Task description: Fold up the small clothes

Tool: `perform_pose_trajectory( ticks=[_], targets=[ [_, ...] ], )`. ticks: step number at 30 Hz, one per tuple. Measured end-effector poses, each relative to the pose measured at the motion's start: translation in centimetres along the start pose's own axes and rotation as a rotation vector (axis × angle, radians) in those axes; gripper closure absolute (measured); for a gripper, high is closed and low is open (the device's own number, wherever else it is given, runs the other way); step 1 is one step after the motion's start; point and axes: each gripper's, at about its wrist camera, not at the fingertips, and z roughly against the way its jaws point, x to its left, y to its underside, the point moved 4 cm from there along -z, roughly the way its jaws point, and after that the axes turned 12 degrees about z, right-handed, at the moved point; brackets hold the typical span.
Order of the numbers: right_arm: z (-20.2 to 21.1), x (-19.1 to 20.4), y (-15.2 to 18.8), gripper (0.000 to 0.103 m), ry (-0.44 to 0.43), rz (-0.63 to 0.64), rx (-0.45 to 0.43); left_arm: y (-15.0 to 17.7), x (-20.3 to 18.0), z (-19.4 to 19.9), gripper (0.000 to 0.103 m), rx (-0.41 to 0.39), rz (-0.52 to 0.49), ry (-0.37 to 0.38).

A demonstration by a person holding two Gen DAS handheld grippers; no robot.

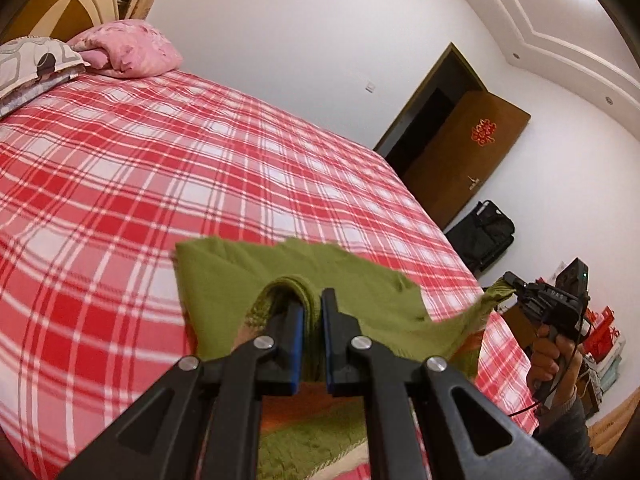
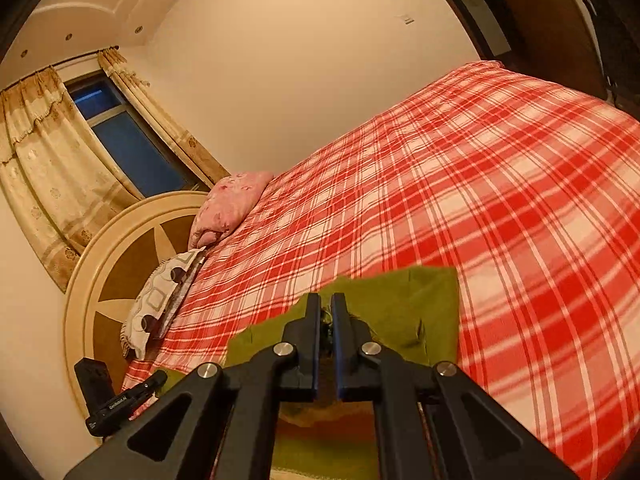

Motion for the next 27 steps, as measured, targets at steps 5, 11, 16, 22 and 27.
perform_pose_trajectory(
  ticks=[5,11,16,22,27],
  targets=[
    [-4.7,-0.7,-1.1,0.099,0.019,0.008,0.042,-1.4,2.2,-3.1,0.095,0.035,0.053,-0.026],
    [-10.0,-2.5,-1.7,0.099,0.056,-0.002,0.097,-2.4,4.8,-6.6,0.095,0.068,0.123,-0.063],
    [-14.3,-4.4,-1.8,0.099,0.113,0.013,0.149,-3.2,5.7,-8.9,0.095,0.080,0.131,-0.094],
    [-18.3,-7.3,-0.9,0.098,0.207,0.037,0.213,-3.2,6.8,-10.4,0.088,0.114,0.128,-0.161],
    [-16.6,-8.7,0.4,0.066,0.220,0.032,0.211,-2.6,6.6,-7.5,0.037,0.073,0.074,-0.181]
  ],
)
